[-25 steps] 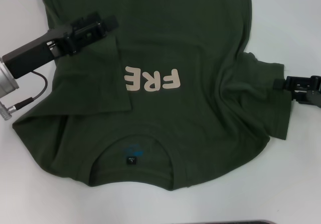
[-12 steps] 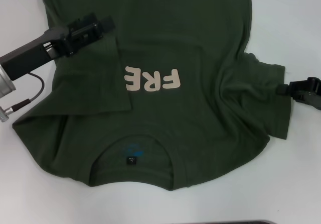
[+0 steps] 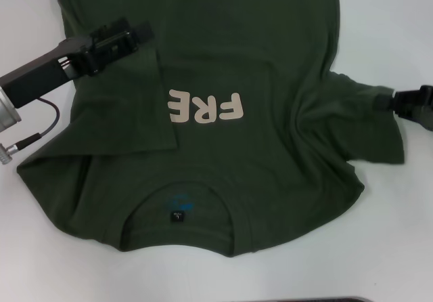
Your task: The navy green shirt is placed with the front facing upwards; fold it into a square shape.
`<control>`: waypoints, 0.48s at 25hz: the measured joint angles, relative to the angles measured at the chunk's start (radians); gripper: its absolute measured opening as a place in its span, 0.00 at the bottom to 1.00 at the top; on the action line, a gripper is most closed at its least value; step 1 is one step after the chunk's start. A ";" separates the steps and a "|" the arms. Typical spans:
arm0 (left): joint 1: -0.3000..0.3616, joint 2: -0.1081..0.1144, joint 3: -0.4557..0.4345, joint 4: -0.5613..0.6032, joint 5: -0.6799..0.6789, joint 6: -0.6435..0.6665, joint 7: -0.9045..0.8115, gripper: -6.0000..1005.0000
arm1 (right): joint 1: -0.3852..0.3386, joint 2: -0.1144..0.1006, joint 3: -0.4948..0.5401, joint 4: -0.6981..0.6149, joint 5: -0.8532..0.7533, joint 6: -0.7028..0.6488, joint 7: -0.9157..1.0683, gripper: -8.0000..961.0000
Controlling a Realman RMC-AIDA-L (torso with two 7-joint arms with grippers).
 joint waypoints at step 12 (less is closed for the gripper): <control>-0.001 0.001 0.000 0.000 -0.001 -0.003 -0.004 0.87 | 0.092 0.038 -0.042 0.008 0.026 -0.001 0.001 0.08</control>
